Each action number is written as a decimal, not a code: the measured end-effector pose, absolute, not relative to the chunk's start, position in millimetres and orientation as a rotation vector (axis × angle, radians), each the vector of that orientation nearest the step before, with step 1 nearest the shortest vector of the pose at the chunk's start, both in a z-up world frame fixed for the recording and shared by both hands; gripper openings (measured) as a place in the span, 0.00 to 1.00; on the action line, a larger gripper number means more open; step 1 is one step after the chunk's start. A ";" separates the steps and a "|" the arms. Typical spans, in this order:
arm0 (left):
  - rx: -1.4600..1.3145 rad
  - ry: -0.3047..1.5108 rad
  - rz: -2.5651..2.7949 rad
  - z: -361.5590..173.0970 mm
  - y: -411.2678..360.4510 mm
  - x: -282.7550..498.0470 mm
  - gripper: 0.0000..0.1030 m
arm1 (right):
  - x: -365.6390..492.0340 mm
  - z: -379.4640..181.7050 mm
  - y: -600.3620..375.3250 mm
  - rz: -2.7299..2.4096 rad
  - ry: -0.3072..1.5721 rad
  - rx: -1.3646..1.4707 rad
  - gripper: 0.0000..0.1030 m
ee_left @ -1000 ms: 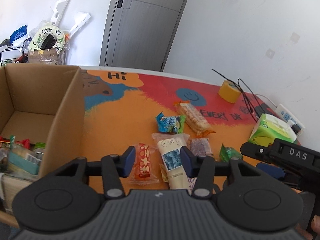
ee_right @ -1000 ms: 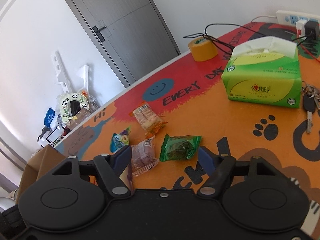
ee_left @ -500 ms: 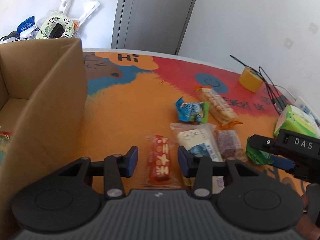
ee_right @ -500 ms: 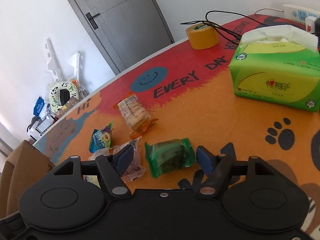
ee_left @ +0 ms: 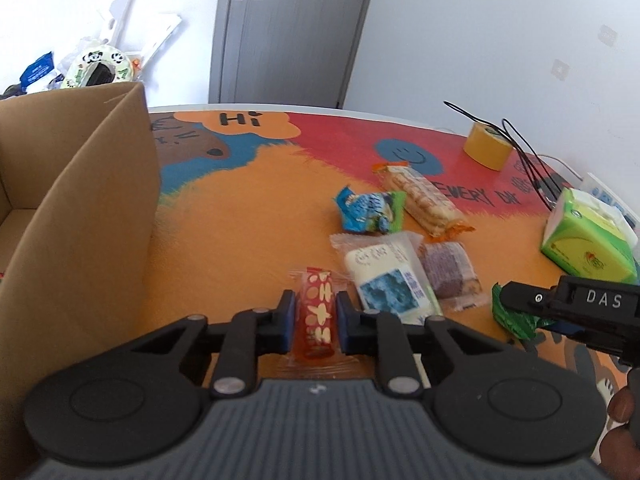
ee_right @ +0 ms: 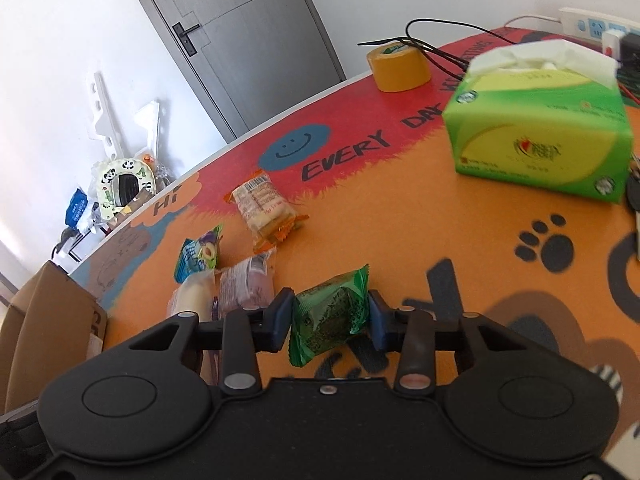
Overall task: Organize snacks
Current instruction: 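Grasp the green wrapped snack with the right gripper while the left lifts its packet, then carry both packets over the box and open both grippers to drop them, then grasp the small red-and-white packet with the right gripper, then carry the packet over the box and open the right gripper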
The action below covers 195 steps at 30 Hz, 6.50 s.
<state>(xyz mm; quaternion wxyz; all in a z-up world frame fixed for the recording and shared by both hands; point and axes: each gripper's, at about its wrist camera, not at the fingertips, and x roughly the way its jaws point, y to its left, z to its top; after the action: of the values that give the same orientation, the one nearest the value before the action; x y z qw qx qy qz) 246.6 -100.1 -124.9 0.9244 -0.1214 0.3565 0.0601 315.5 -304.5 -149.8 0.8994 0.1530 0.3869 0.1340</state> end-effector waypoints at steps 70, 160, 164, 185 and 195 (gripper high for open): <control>-0.347 0.509 0.344 -32.6 36.3 103.0 0.72 | 209.9 -62.8 -167.9 0.717 0.636 0.334 0.60; -0.412 0.483 0.362 -35.4 86.7 99.5 0.84 | 233.4 -41.1 -123.2 0.722 0.581 0.221 0.19; -0.424 0.471 0.371 -34.0 95.7 92.0 0.84 | 226.9 -34.1 -100.2 0.776 0.577 0.204 0.19; -0.378 0.474 0.279 -23.6 51.6 107.6 0.91 | 223.2 -39.8 -158.0 0.633 0.592 0.200 0.75; -0.333 0.473 0.180 -18.4 -1.3 125.1 0.95 | 222.6 -38.9 -219.1 0.520 0.565 0.230 0.96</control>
<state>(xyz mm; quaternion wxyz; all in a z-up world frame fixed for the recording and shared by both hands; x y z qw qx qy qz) 125.1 -1.3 -18.4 0.9545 -0.1640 0.2327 0.0886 222.6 -219.1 -38.9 0.9207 0.1118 0.2750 0.2533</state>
